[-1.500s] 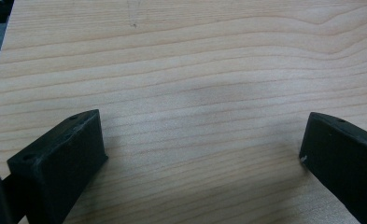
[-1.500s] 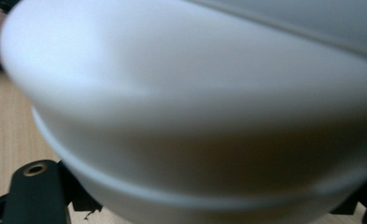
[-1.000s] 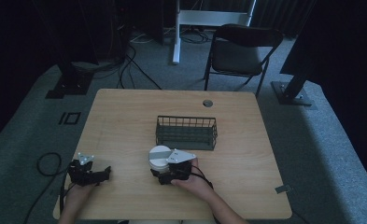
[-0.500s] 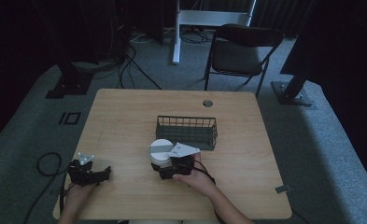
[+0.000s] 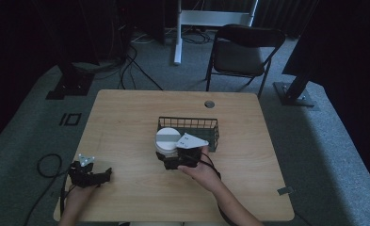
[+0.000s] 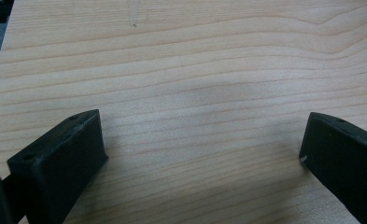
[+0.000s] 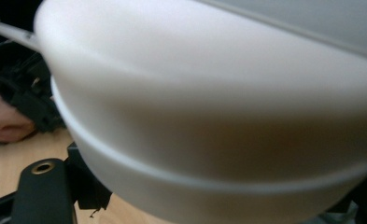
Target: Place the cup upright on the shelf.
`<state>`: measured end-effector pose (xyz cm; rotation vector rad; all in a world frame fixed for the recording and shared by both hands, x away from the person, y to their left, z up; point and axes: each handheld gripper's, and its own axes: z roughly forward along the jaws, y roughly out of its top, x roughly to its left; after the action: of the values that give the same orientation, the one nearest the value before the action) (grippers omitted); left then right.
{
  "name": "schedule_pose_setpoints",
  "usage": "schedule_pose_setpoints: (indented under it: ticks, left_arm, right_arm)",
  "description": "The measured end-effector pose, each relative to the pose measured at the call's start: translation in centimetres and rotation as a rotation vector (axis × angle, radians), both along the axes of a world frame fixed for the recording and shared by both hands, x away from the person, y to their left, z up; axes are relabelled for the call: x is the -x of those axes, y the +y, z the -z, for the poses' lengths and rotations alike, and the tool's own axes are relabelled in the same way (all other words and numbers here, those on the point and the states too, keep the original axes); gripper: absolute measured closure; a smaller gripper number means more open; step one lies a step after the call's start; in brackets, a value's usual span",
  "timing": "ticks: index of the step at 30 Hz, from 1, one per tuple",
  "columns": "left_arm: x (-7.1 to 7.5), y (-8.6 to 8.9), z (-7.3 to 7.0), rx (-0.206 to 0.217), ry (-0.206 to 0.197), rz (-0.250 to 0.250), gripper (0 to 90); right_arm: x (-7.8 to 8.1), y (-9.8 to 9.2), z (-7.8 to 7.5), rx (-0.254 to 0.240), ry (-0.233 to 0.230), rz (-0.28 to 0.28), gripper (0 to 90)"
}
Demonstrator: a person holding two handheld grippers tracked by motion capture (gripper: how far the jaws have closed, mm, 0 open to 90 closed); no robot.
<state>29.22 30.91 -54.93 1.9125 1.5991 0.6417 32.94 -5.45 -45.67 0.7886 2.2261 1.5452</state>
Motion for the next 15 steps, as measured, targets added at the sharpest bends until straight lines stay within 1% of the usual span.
schedule_pose_setpoints:
  ticks: [1,4,7,8,9,10,12,13,14,15]
  left_arm:
    - [0.0,0.0,0.0,0.000,0.000,0.000,0.2]
    - [0.0,0.0,0.0,0.001,-0.001,0.000,0.2]
    - [0.0,0.0,0.0,0.001,0.000,-0.001,0.2]
    - [0.0,0.0,0.0,0.000,0.000,0.000,0.2]
    - [0.0,0.0,0.0,0.001,-0.001,-0.001,0.2]
    - [0.0,0.0,0.0,0.000,0.000,0.000,0.2]
    - [0.0,0.0,0.0,0.001,-0.001,-0.001,0.2]
    - [0.0,0.0,0.0,0.001,-0.001,-0.001,0.3]
    - [0.0,0.0,0.0,0.000,0.001,0.001,0.2]
    - [0.0,0.0,0.0,0.000,0.001,0.001,0.2]
  right_arm:
    - [-0.1,-0.1,-0.2,0.000,0.001,0.001,18.7]
    - [-0.7,-0.6,-1.0,-0.010,-0.011,0.037,18.6]
    - [-1.0,-1.0,-1.4,-0.013,-0.014,0.045,18.6]
    - [-1.2,-1.4,-1.8,-0.021,-0.018,0.069,18.6]
    - [-1.2,-1.4,-1.8,-0.021,-0.018,0.069,18.6]
    - [-1.3,-1.5,-1.9,-0.015,-0.027,0.076,18.6]
    - [-1.6,-1.9,-2.4,-0.029,-0.028,0.101,18.6]
    - [-1.8,-2.3,-2.7,-0.025,-0.048,0.126,18.6]
    - [-1.9,-2.4,-2.9,-0.023,-0.049,0.141,18.6]
    - [-1.9,-2.4,-2.9,-0.023,-0.049,0.141,18.6]
